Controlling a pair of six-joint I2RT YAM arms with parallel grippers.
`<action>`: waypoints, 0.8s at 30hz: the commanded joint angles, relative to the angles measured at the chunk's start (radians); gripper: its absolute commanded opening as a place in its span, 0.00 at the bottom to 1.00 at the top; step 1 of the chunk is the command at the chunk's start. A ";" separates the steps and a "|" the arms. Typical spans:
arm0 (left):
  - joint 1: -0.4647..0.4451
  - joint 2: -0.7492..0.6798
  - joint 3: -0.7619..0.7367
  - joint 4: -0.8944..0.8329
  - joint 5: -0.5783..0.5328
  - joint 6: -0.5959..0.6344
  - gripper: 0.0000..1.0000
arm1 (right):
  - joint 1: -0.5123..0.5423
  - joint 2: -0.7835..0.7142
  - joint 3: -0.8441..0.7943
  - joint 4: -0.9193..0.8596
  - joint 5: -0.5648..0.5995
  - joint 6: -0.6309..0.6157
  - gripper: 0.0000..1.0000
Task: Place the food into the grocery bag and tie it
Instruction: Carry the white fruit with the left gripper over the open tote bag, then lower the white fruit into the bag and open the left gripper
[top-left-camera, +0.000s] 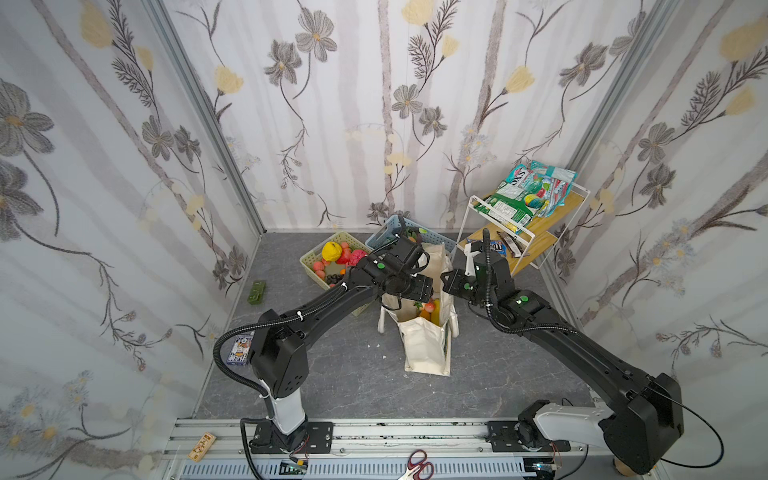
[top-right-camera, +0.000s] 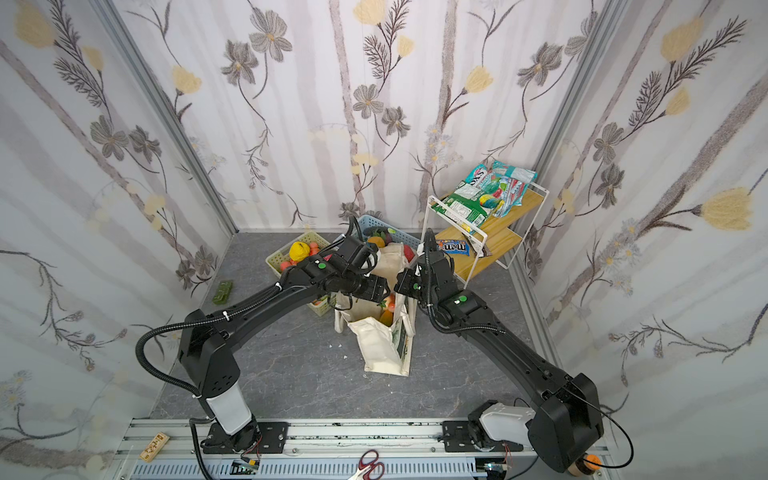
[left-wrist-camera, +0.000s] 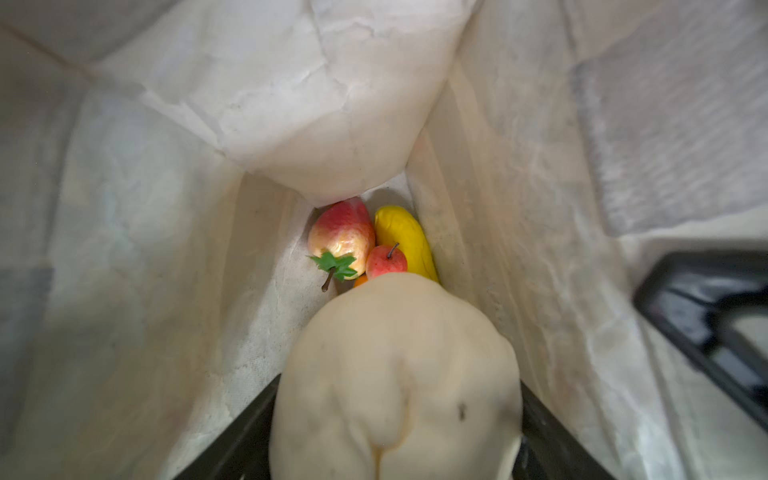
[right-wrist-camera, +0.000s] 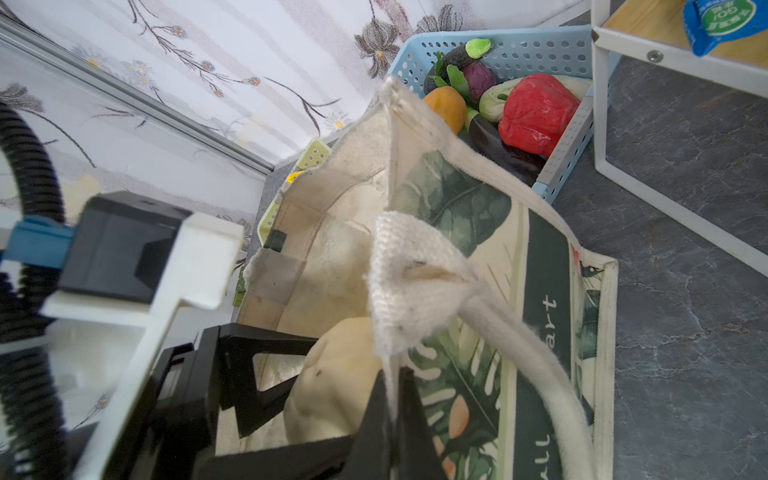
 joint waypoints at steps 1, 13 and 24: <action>-0.010 0.018 0.008 -0.028 -0.064 0.044 0.76 | -0.002 0.002 -0.003 0.032 0.002 -0.003 0.01; -0.066 0.078 0.019 -0.076 -0.163 0.133 0.76 | -0.011 0.014 -0.002 0.040 -0.009 -0.003 0.01; -0.082 0.125 0.002 -0.062 -0.145 0.121 0.76 | -0.017 -0.018 -0.032 0.040 -0.003 0.000 0.01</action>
